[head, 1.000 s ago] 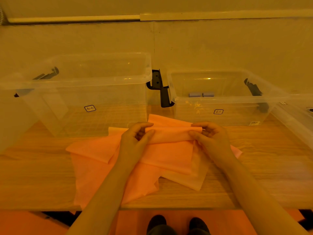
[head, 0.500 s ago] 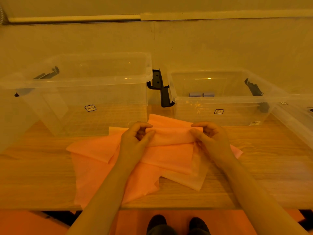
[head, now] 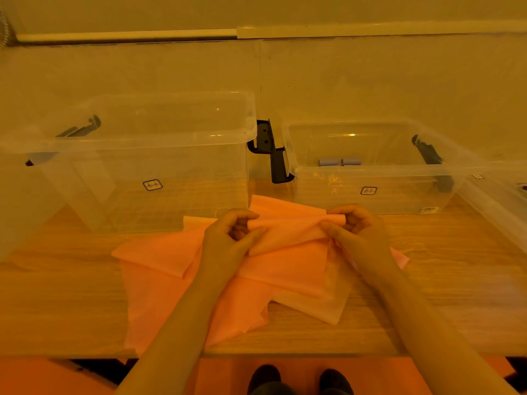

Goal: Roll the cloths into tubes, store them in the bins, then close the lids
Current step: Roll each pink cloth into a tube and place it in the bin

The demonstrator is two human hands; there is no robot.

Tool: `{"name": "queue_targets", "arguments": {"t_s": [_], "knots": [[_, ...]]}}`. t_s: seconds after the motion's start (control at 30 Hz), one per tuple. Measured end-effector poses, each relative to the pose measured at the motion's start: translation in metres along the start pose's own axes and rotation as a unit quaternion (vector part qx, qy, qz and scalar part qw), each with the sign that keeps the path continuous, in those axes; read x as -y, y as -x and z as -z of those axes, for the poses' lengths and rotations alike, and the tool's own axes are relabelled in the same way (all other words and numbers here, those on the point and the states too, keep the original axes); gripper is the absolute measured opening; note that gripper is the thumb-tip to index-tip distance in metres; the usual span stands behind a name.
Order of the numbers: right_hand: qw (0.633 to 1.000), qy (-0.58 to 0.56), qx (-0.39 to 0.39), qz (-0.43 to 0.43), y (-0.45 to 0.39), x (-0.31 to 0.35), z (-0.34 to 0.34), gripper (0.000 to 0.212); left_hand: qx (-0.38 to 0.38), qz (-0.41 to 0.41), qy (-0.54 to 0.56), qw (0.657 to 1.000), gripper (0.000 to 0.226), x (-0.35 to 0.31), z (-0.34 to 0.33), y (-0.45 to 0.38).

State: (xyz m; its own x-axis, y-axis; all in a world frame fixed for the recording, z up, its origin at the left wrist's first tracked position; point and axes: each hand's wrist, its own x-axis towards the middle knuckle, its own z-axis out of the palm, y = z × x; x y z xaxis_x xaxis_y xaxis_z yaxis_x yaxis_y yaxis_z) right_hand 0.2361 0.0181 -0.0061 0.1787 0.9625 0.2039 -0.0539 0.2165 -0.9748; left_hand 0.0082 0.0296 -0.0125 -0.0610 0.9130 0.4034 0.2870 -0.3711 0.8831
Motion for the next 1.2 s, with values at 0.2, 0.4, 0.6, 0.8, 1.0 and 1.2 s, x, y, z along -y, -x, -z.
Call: {"name": "queue_targets", "arguments": {"t_s": [0.2, 0.4, 0.6, 0.8, 1.0, 1.2], "knots": [[1.000, 0.009, 0.003, 0.006, 0.000, 0.000, 0.000, 0.026, -0.011, -0.014, -0.032, 0.999, 0.031, -0.005, 0.001, 0.001], [1.000, 0.009, 0.000, 0.014, 0.001, 0.000, 0.001, 0.028, -0.047, -0.042, -0.027, 0.998, 0.035, -0.006, 0.002, 0.001], [0.999, -0.006, -0.005, 0.043, 0.001, 0.002, 0.002, 0.030, -0.040, -0.053, 0.000, 0.998, 0.035, -0.011, 0.000, -0.004], [0.998, 0.006, -0.009, 0.054, -0.001, 0.001, 0.003, 0.032, -0.026, -0.039, 0.000, 0.999, 0.032, -0.013, 0.001, -0.004], [0.999, -0.021, -0.010, 0.035, -0.001, 0.003, 0.002, 0.025, -0.019, -0.007, 0.019, 1.000, 0.025, -0.010, 0.002, -0.004], [0.999, -0.038, 0.005, 0.018, 0.000, 0.003, 0.001, 0.025, -0.020, -0.010, 0.010, 1.000, 0.015, -0.010, 0.001, -0.005]]}}
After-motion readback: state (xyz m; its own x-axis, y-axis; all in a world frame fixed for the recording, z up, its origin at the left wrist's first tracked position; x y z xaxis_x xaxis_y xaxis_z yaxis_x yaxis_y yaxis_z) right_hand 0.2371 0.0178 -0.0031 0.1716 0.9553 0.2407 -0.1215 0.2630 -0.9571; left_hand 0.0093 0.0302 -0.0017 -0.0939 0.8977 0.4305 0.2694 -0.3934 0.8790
